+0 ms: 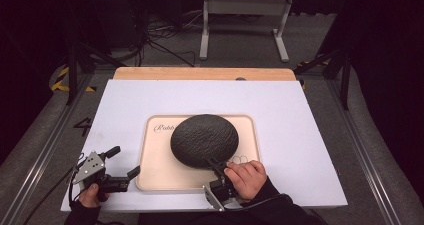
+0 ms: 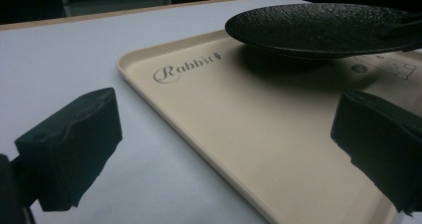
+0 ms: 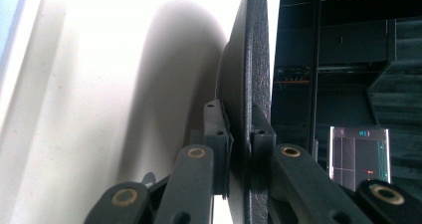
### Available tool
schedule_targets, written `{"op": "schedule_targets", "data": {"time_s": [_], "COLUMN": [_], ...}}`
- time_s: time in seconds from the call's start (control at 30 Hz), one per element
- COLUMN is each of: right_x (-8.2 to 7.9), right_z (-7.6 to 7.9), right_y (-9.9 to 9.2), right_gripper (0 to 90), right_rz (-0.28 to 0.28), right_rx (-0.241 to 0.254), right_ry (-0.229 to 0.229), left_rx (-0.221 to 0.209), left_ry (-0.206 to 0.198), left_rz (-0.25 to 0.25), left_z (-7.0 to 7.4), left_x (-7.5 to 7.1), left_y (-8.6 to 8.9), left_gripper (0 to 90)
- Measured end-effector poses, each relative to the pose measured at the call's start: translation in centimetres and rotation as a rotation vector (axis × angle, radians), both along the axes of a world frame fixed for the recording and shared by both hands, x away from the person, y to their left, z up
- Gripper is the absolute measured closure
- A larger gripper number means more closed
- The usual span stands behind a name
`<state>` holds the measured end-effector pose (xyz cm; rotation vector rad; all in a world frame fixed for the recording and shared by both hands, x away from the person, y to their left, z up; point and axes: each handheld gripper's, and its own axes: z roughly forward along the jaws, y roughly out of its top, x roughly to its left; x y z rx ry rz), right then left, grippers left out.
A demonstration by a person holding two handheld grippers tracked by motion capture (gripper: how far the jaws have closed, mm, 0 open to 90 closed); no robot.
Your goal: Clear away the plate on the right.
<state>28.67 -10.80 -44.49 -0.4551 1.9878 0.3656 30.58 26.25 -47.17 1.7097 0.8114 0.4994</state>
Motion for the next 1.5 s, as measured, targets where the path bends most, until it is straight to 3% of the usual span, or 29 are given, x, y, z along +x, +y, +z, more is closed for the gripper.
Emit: {"op": "schedule_targets", "data": {"time_s": [1.3, 1.5], "right_x": [0.3, 0.1], "right_z": [-1.5, -1.9], "right_y": [0.4, 0.5], "right_gripper": [85.6, 81.1], "right_rz": [0.009, 0.026], "right_rx": [-0.019, -0.022], "right_ry": [0.06, 0.078], "left_rx": [0.001, 0.001], "left_ry": [-0.002, -0.002], "left_rz": [0.0, 0.0], "left_z": [0.0, 0.0], "left_x": [0.0, 0.0], "left_y": [0.0, 0.0], "left_gripper": [0.4, 0.4]}}
